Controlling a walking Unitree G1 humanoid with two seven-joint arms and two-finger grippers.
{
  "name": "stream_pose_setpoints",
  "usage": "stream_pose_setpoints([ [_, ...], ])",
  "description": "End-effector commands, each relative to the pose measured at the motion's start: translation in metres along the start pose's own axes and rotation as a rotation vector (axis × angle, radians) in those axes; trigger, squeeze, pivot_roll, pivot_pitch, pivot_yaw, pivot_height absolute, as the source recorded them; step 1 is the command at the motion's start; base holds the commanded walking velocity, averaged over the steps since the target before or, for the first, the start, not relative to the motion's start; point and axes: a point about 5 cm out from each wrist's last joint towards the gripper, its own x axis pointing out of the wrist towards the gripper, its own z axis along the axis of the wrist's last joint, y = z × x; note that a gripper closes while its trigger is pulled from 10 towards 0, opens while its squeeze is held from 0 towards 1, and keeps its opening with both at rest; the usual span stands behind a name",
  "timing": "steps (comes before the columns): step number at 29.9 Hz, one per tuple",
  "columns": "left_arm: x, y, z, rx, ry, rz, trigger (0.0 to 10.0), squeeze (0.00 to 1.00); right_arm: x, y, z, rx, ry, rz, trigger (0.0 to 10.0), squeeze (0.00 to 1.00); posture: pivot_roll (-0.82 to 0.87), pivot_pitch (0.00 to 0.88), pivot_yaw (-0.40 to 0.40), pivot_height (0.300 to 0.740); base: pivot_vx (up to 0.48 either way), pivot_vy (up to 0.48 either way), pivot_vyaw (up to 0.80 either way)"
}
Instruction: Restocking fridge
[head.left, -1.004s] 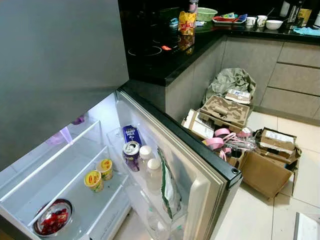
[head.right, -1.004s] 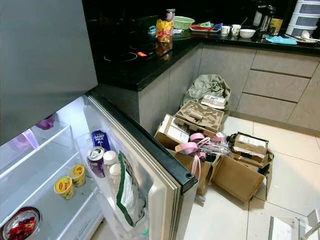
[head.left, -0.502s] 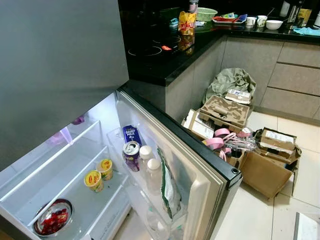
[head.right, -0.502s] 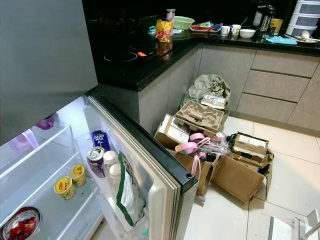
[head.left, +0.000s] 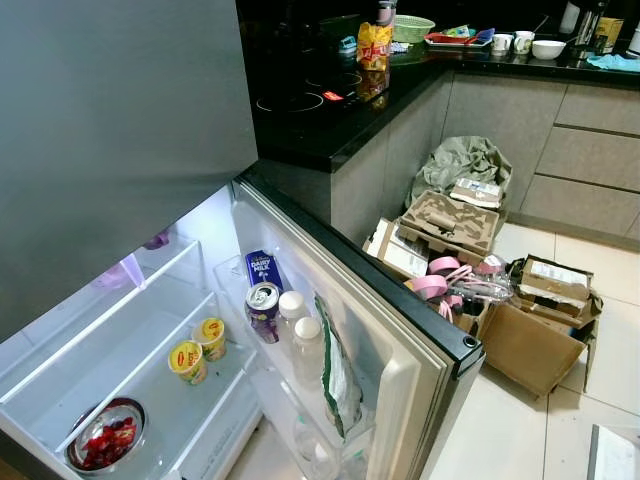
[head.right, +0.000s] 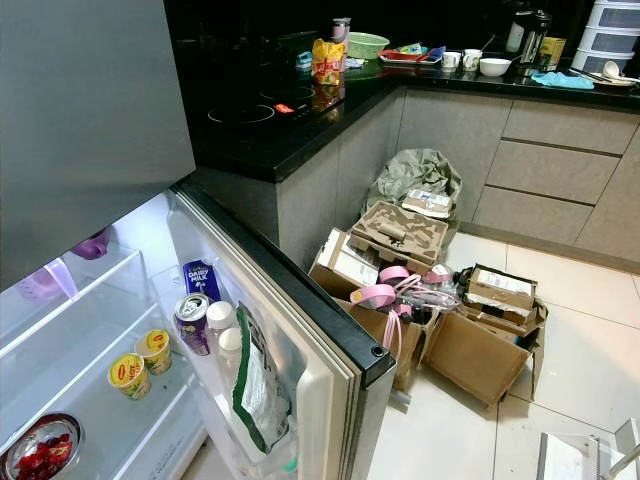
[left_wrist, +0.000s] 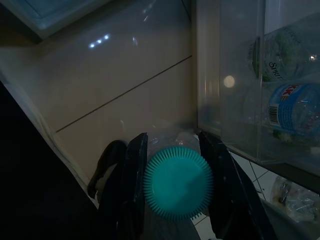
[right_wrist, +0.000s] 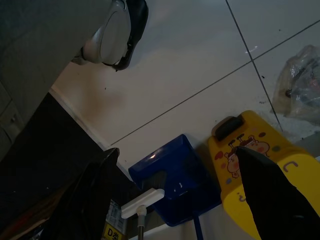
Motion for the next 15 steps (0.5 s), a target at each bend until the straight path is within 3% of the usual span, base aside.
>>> stream_pose_setpoints([
  [1, -0.002, 0.002, -0.012, 0.008, 0.048, 0.016, 10.0, 0.00, 0.001, 0.003, 0.001, 0.017, -0.015, 0.011, 10.0, 0.00, -0.09, 0.000, 0.002, 0.740, 0.000, 0.000, 0.00],
  [15, -0.006, 0.018, -0.003, 0.014, 0.038, 0.033, 10.0, 0.00, 0.001, 0.004, 0.000, 0.007, -0.013, 0.015, 10.0, 0.00, -0.09, 0.000, 0.002, 0.740, 0.000, 0.000, 0.00],
])
